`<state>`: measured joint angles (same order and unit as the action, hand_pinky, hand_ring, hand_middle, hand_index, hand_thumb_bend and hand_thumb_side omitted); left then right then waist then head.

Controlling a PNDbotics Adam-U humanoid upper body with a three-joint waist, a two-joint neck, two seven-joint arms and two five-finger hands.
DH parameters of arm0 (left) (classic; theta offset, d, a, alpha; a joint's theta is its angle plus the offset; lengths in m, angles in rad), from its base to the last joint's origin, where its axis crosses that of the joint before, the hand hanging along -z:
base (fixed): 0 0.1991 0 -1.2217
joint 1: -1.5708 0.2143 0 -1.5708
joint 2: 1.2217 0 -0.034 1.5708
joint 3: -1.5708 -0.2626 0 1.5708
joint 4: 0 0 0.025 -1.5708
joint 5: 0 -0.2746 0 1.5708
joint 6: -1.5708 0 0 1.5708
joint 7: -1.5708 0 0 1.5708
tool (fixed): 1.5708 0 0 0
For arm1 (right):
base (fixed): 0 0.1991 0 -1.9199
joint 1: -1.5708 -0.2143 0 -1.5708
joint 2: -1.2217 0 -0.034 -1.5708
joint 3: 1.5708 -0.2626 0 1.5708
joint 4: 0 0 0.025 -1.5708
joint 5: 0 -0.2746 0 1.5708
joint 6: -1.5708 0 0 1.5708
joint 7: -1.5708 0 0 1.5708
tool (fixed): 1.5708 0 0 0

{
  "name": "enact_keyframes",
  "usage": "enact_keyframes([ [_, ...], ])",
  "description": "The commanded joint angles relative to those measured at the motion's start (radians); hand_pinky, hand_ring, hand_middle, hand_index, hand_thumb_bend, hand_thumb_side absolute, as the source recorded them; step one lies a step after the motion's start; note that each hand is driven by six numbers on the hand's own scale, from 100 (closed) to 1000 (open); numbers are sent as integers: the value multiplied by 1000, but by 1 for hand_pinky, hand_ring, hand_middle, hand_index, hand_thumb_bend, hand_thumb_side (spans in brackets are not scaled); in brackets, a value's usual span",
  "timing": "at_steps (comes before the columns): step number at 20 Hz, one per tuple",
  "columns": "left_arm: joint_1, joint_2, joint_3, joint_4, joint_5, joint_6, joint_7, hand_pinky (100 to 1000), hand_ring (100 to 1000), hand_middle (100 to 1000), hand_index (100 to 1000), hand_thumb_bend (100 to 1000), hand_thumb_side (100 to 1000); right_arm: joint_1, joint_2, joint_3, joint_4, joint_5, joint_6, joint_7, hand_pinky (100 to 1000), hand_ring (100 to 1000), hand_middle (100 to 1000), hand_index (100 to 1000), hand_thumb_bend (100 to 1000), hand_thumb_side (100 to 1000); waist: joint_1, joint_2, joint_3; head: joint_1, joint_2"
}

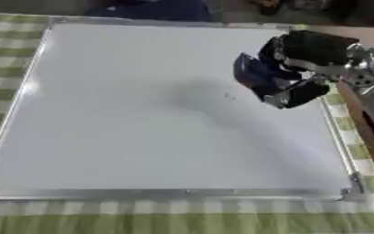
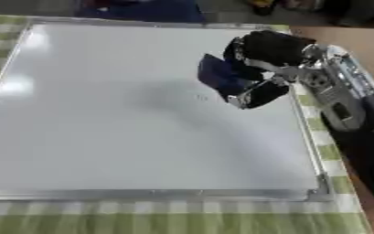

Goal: Wipe the whiteboard clean with a brush.

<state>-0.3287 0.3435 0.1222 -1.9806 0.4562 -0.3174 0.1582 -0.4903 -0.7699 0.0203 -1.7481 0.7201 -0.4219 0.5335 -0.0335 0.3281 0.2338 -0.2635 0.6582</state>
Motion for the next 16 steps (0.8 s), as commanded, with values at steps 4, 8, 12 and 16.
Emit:
enact_keyframes([
  [4, -15, 22, 9, -19, -5, -1, -8, 445, 492, 512, 527, 134, 958, -5, -66, -31, -31, -28, 10, 9, 411, 454, 100, 100, 100, 453, 0, -7, 6, 2, -2],
  [8, -17, 19, 9, -19, -6, -1, -11, 444, 491, 512, 525, 129, 962, -20, -71, -27, -4, -10, 10, 12, 413, 454, 100, 100, 100, 449, -1, 2, 17, -4, -15],
  [12, -16, 17, 9, -19, -9, -1, -14, 443, 490, 511, 524, 125, 967, -42, -81, -28, 34, 8, 5, 8, 413, 451, 100, 100, 100, 443, -2, 11, 25, -11, -30],
  [16, -20, 12, 8, -19, -8, 0, -17, 443, 490, 511, 523, 123, 969, -66, -84, -21, 71, 34, -3, 2, 412, 451, 100, 100, 100, 428, -1, 17, 33, -17, -37],
])
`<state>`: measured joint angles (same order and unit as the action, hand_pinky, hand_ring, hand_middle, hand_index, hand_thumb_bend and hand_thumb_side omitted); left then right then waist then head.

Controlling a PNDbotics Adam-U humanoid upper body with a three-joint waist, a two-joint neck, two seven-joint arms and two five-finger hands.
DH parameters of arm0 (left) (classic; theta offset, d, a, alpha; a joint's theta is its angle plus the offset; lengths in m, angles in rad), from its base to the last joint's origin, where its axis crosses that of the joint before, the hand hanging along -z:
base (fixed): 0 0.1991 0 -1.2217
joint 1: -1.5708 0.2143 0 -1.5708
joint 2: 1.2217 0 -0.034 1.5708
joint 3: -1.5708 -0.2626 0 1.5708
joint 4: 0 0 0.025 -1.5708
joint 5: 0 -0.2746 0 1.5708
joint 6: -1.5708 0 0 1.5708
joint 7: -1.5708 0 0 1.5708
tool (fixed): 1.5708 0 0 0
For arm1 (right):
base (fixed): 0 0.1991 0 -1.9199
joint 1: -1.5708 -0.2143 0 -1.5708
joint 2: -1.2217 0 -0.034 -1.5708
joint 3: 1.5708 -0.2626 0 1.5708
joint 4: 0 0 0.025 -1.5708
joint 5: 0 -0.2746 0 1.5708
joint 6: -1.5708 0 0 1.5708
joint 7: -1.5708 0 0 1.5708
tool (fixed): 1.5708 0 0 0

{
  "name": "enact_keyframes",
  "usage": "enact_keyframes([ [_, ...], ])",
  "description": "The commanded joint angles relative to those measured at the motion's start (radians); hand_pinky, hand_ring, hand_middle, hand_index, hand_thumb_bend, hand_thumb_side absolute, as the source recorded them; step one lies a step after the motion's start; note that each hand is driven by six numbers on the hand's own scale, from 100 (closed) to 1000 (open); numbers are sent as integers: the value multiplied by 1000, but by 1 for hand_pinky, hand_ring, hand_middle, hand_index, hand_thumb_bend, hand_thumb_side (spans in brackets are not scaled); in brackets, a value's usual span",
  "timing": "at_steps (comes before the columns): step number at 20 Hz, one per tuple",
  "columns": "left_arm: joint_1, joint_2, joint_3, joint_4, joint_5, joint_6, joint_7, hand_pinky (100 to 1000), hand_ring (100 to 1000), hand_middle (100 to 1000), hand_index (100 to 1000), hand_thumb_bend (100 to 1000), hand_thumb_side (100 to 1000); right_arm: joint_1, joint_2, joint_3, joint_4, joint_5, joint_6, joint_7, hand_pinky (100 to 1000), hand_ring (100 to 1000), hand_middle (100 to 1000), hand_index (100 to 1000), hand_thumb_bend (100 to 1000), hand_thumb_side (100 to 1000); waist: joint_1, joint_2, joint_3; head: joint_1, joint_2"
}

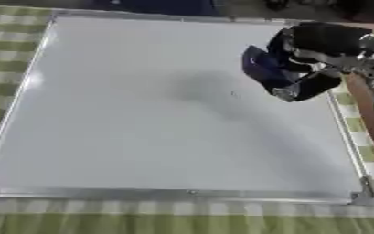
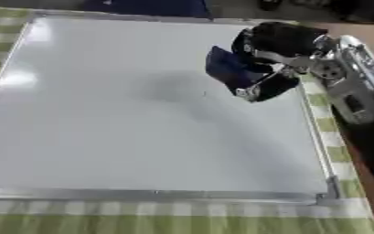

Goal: Wipe the whiteboard clean with a brush.

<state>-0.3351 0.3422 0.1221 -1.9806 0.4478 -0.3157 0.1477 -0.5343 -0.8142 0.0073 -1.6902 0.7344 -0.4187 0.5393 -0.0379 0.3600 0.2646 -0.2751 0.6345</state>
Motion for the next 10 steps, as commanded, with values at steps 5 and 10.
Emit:
enact_keyframes([
  [5, -18, 9, 5, -19, 2, -2, -9, 443, 490, 511, 523, 122, 971, -60, -40, 6, 71, 56, -20, 0, 417, 454, 100, 100, 100, 431, 4, -8, 13, -18, -21],
  [10, -26, 7, 4, -19, 4, -1, -11, 443, 490, 512, 523, 120, 971, -98, -33, 20, 151, 112, -38, 1, 426, 459, 100, 100, 100, 414, 2, -2, 24, -29, -33],
])
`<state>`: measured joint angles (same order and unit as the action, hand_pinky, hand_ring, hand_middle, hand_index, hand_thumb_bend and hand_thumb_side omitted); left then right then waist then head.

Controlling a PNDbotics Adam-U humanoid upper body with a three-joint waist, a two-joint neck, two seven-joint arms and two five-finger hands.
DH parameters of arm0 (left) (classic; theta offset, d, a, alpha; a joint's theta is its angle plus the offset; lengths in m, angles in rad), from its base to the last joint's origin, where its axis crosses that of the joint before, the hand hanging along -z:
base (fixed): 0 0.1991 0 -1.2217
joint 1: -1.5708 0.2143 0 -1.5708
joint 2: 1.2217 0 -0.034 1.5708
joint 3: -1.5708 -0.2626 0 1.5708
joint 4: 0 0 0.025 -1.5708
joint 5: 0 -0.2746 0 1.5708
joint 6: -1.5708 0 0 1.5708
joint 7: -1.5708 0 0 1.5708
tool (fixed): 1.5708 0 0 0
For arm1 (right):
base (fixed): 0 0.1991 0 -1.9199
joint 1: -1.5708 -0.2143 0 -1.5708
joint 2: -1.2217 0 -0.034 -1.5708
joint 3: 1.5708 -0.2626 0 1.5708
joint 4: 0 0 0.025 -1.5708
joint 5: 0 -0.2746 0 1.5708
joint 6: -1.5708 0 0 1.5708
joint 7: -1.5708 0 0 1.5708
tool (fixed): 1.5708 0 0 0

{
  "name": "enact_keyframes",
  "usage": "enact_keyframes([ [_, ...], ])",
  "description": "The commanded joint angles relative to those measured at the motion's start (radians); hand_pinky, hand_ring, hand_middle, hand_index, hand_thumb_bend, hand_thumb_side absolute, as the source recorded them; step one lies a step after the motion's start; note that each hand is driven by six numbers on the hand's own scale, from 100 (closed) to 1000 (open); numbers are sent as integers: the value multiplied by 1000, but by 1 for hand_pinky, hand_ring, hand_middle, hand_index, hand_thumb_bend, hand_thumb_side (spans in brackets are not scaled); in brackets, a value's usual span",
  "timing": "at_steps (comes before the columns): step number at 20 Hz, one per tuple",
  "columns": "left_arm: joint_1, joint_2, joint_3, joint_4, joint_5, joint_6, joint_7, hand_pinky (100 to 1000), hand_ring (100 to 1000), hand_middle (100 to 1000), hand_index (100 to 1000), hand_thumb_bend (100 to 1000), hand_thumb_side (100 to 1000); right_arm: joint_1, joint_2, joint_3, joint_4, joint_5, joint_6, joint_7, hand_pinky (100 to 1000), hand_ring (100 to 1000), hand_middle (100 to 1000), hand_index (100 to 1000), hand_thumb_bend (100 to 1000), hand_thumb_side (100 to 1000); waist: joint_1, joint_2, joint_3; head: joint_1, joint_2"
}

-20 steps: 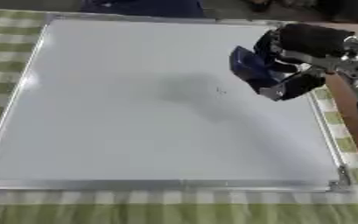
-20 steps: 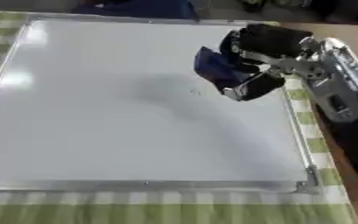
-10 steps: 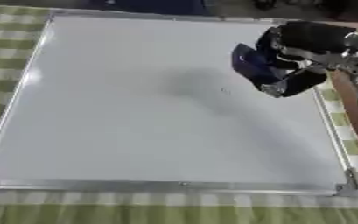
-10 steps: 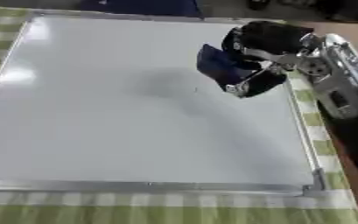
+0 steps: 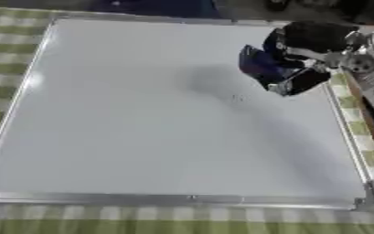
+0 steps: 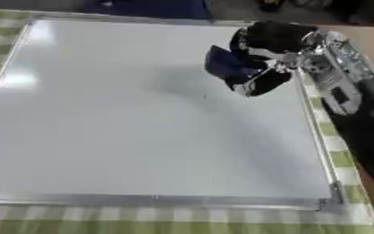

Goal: Wipe the whiteboard clean with a brush.

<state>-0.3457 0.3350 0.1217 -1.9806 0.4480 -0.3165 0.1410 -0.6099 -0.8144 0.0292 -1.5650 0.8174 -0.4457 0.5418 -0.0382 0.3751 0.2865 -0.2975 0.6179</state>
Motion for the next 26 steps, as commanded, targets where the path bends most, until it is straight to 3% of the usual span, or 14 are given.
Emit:
enact_keyframes([
  [1, -16, 14, 4, -19, 4, 0, -5, 443, 490, 512, 522, 119, 972, -27, -31, 1, 40, 40, -15, -2, 427, 460, 100, 100, 100, 411, 2, -16, 3, -8, -19],
  [14, -25, 11, 0, -19, 8, 1, -10, 443, 490, 512, 522, 113, 976, -83, -14, 45, 176, 199, -56, -58, 451, 466, 100, 100, 100, 375, -4, -3, 34, -35, -37],
  [26, -28, 5, -4, -19, 9, 2, -17, 443, 490, 513, 520, 104, 983, -145, 30, 65, 280, 366, -34, -117, 459, 462, 100, 103, 100, 338, 1, 9, 47, -53, -42],
])
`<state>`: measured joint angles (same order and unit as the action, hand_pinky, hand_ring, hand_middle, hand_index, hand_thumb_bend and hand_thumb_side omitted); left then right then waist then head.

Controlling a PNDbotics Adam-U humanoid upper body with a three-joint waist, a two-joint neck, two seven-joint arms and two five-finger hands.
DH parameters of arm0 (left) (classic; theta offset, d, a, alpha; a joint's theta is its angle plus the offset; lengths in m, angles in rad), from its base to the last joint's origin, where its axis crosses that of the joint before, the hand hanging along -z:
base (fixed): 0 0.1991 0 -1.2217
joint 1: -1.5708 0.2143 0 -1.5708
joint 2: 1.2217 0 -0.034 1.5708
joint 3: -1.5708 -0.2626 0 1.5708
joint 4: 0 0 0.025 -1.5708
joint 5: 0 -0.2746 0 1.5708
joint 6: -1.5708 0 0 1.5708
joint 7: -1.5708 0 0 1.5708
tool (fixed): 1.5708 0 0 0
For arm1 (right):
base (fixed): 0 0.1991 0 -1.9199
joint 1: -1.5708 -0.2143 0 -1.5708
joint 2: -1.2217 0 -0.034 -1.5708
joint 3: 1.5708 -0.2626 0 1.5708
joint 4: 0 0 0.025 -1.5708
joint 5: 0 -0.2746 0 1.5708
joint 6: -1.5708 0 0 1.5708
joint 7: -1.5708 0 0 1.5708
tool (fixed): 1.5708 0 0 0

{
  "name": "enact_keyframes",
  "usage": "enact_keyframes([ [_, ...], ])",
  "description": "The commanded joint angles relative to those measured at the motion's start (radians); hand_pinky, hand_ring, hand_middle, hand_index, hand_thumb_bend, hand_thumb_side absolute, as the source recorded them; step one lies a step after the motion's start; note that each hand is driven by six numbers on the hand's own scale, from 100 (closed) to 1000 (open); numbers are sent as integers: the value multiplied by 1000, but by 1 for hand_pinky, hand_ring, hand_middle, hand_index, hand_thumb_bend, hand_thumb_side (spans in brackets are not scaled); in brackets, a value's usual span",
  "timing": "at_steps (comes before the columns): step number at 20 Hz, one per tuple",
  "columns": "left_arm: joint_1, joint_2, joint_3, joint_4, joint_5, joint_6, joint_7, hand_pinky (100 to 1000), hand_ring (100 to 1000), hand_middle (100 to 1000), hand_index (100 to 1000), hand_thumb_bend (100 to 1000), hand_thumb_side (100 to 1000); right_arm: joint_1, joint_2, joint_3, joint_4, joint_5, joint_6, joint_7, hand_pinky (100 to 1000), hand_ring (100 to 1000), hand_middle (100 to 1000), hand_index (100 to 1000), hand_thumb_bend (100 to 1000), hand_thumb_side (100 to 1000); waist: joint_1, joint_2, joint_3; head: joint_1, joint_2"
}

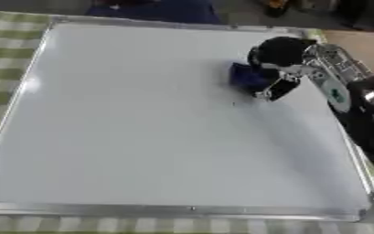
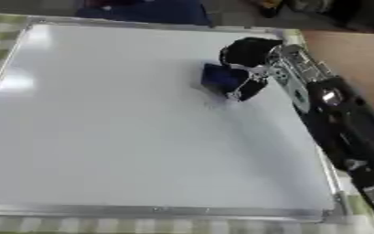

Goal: Wipe the whiteboard clean with a brush.

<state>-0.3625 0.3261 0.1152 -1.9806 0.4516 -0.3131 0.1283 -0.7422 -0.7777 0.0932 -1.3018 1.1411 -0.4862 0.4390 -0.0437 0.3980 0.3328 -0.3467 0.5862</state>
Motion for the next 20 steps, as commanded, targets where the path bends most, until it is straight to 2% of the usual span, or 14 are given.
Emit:
enact_keyframes([
  [1, -11, 14, 2, -19, 5, -1, -5, 443, 490, 513, 520, 105, 982, -17, -3, 2, 19, 57, 9, -22, 459, 461, 100, 103, 100, 334, 7, -14, 0, -3, -10],
  [6, -13, 12, 2, -19, 6, 0, -6, 444, 491, 513, 519, 105, 981, -28, 15, 11, 24, 99, 4, -34, 454, 453, 100, 103, 100, 328, 9, -14, -2, 0, -8],
  [14, -12, 10, 2, -19, 7, 3, -5, 445, 492, 514, 519, 104, 983, -40, 37, 16, 19, 117, -7, -20, 452, 446, 100, 103, 100, 320, 9, -18, -8, 5, -8],
  [20, -11, 10, 5, -19, 3, 3, -2, 446, 493, 515, 520, 104, 981, -43, 62, 18, -28, 89, -41, 10, 439, 427, 100, 100, 100, 321, 9, -22, -21, 14, 4],
])
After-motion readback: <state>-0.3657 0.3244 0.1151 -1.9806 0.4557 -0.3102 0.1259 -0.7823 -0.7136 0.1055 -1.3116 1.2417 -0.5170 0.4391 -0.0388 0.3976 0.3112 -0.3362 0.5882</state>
